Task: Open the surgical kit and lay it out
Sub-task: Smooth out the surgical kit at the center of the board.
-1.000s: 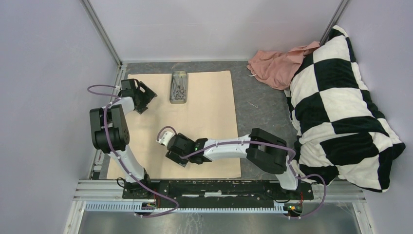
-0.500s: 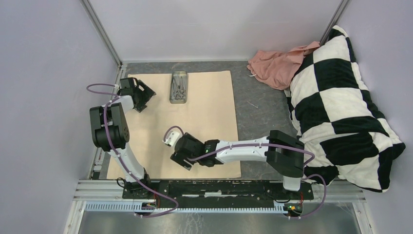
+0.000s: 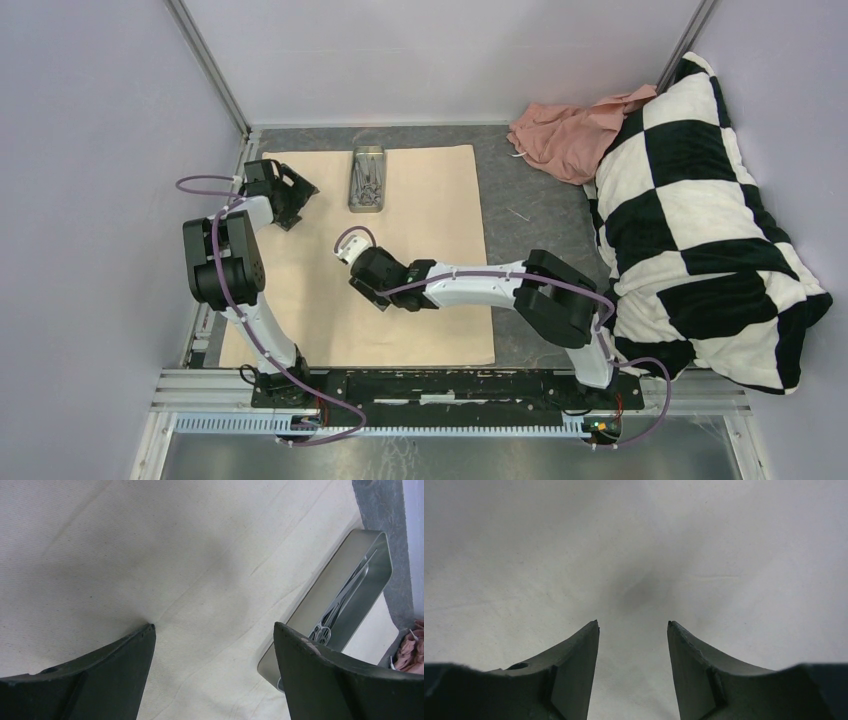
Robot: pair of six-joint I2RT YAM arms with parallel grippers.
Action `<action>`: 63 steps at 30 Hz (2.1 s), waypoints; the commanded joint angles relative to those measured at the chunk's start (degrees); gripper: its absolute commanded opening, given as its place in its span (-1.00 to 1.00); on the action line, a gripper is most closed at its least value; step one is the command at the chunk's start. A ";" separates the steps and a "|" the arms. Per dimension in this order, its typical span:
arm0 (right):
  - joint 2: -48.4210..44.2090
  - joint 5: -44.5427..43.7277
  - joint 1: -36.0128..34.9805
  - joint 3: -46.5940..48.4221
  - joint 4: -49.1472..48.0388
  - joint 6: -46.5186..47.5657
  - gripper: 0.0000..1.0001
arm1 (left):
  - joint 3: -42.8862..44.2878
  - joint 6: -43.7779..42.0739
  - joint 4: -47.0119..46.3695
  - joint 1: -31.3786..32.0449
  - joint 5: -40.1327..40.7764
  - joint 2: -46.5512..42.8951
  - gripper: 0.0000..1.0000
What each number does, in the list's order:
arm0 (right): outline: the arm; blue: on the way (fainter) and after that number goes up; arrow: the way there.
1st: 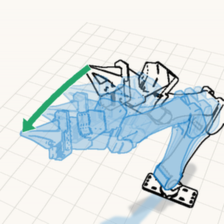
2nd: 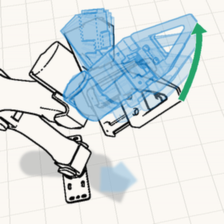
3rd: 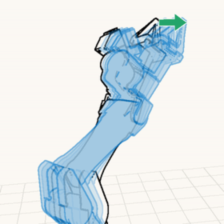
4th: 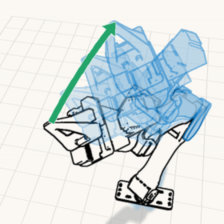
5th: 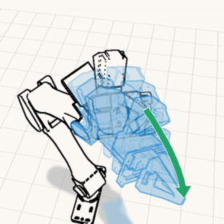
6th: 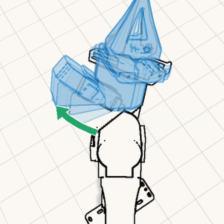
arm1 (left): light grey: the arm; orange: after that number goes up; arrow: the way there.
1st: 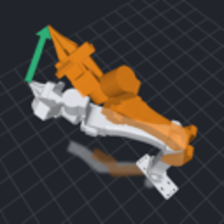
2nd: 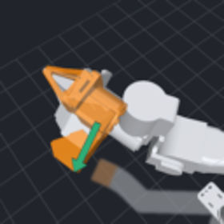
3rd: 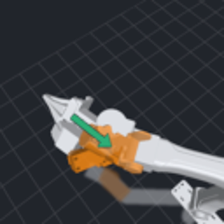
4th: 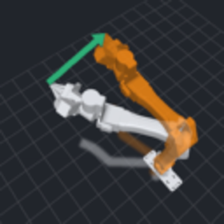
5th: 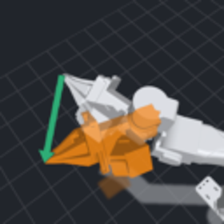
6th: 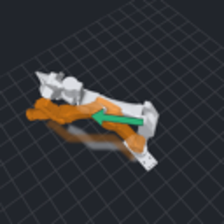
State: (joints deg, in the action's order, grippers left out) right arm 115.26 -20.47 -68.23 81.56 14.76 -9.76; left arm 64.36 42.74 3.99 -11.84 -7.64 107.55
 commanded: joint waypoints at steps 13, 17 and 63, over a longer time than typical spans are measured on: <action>-4.77 7.17 -4.60 -20.41 -8.33 -8.15 0.14 | -0.73 0.90 4.07 -1.26 5.03 4.68 0.93; -8.73 11.15 -4.94 -27.50 -12.45 -11.40 0.14 | -0.51 0.44 4.37 -1.36 5.83 4.84 0.93; -8.77 48.55 21.45 -25.15 -42.33 -19.51 0.60 | -34.60 7.33 -5.08 14.19 -5.03 -33.36 0.89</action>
State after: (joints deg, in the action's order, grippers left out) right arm 102.94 21.23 -47.09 52.62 -20.40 -26.06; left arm 32.88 48.60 1.06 2.42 -11.42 74.37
